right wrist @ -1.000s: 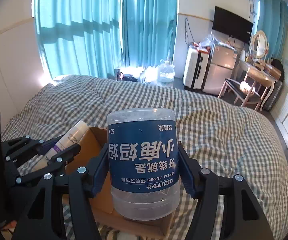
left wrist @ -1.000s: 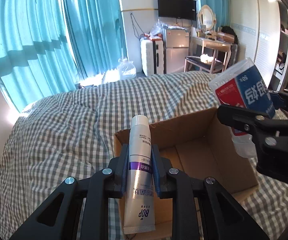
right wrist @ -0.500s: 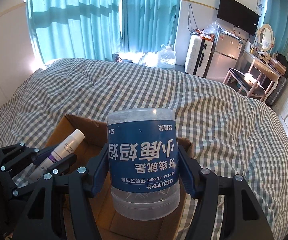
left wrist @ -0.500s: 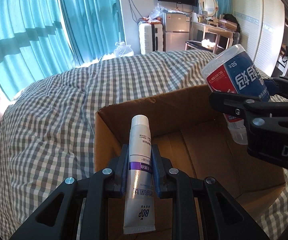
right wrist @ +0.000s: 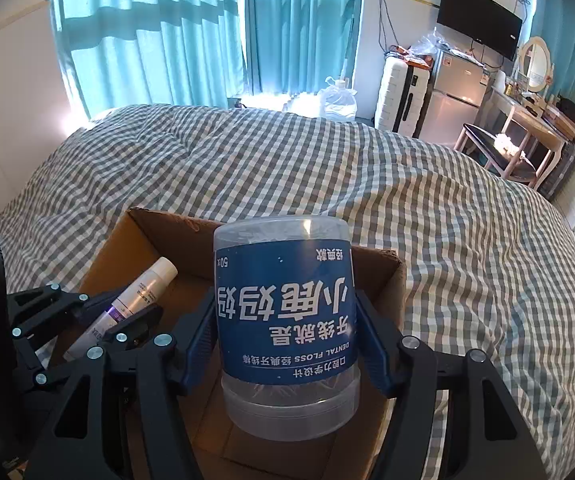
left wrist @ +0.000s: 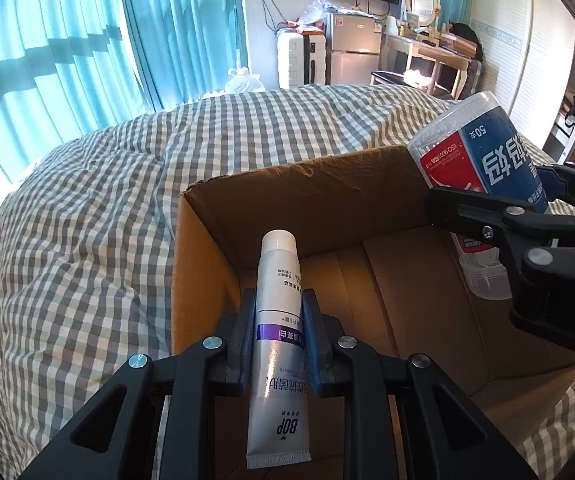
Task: Organize objects
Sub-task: 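Carry tube and canister to the cardboard box and release both inside, then withdraw both tools from the box back toward the remaining items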
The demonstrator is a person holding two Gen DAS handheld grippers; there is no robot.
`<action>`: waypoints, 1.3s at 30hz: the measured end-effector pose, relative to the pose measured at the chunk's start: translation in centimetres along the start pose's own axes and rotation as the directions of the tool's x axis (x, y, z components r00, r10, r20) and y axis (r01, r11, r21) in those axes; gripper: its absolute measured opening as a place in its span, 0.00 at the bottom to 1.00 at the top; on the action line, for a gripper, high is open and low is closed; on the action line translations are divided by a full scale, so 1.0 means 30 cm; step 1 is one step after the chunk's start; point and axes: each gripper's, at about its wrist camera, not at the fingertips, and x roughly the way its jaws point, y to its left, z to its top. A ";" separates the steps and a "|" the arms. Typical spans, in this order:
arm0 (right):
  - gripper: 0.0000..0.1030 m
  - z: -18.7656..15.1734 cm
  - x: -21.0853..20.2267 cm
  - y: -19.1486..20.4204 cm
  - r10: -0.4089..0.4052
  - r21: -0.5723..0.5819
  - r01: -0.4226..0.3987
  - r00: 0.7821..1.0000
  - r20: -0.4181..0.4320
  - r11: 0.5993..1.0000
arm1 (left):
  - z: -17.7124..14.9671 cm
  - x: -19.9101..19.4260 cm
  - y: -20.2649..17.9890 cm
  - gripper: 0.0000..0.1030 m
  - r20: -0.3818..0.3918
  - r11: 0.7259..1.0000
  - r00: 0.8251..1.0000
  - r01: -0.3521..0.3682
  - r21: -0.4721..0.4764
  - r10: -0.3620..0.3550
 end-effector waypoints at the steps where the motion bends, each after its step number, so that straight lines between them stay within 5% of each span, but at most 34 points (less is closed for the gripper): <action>1: 0.61 0.000 -0.005 0.003 0.002 0.003 -0.002 1.000 0.003 1.000 | -0.002 -0.002 0.000 0.23 -0.002 1.000 1.000 0.002 0.000 -0.002; 3: 0.64 0.007 -0.034 -0.002 0.000 0.002 0.000 1.000 0.022 1.000 | -0.003 -0.011 -0.001 0.29 -0.002 1.000 1.000 0.007 0.001 -0.007; 10: 0.71 0.032 -0.195 0.005 -0.051 -0.001 0.051 0.994 0.097 0.999 | 0.002 -0.153 -0.013 0.81 0.060 1.000 0.998 0.012 0.015 -0.013; 27: 0.76 -0.054 -0.810 0.037 -0.078 0.011 0.078 0.962 0.262 0.997 | -0.021 -0.662 -0.052 0.82 0.185 0.999 0.982 -0.021 -0.025 0.025; 39: 0.91 -0.266 -1.074 0.144 -0.098 -0.032 0.113 0.945 0.311 0.993 | -0.211 -0.868 -0.050 0.90 0.225 0.996 0.971 -0.066 -0.054 0.077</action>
